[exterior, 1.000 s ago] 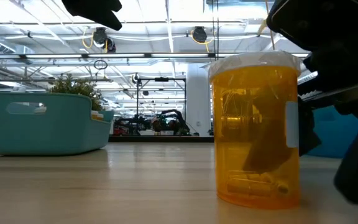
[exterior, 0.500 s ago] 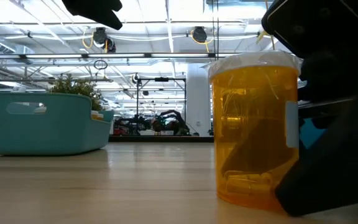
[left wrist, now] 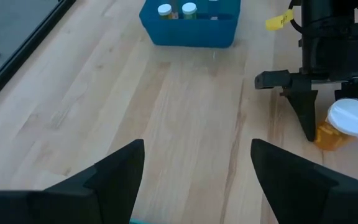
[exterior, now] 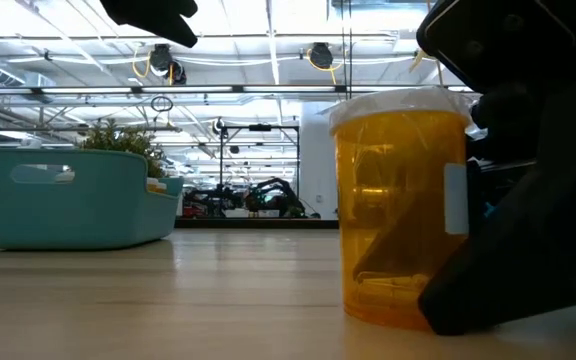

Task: Pick and place medicine bottles into bin by pill shape (circle, oval)
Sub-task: Put the big orange capsule bottle into the green bin

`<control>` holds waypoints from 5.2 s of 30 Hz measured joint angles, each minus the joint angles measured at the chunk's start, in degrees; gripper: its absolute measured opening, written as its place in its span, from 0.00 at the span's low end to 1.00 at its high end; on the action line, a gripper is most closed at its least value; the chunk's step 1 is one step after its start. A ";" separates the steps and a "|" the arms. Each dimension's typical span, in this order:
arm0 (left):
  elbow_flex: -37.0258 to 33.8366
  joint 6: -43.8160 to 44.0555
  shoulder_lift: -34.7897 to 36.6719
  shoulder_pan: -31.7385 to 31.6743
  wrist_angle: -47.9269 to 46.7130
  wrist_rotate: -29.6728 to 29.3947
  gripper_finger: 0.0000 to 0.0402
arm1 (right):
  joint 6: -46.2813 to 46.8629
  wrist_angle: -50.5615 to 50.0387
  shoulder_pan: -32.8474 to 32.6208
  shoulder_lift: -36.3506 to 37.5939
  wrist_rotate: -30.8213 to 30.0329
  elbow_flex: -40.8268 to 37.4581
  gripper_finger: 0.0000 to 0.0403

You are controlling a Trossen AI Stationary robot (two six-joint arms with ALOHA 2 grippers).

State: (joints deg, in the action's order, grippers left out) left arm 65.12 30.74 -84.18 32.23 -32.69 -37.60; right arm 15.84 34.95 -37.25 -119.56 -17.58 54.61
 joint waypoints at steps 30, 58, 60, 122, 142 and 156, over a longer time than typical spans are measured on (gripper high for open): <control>-0.02 -8.51 -0.77 -14.60 9.71 31.20 0.74 | 15.79 -30.84 20.26 20.74 19.97 0.40 0.45; -0.11 -12.03 -8.83 -22.30 16.62 42.53 0.82 | 13.26 -34.30 21.15 20.41 17.74 2.55 0.45; -0.04 -12.02 -10.22 -22.19 19.00 42.02 0.86 | 13.41 -35.03 21.15 20.42 17.74 2.60 0.45; 0.02 -11.69 -21.68 -21.62 34.35 39.74 0.95 | 11.74 -36.96 21.13 20.41 19.20 2.53 0.45; 0.02 -11.92 -21.27 -21.64 34.27 42.37 0.53 | 10.90 -36.70 21.11 20.43 18.88 2.53 0.46; -0.06 -12.64 -15.41 -21.62 25.62 44.52 0.51 | 8.80 -41.84 18.60 26.77 13.81 2.50 0.81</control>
State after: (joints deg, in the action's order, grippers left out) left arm 65.07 18.10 -99.60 10.61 -7.07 6.93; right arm 24.64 -6.89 -18.65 -92.80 -3.76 57.11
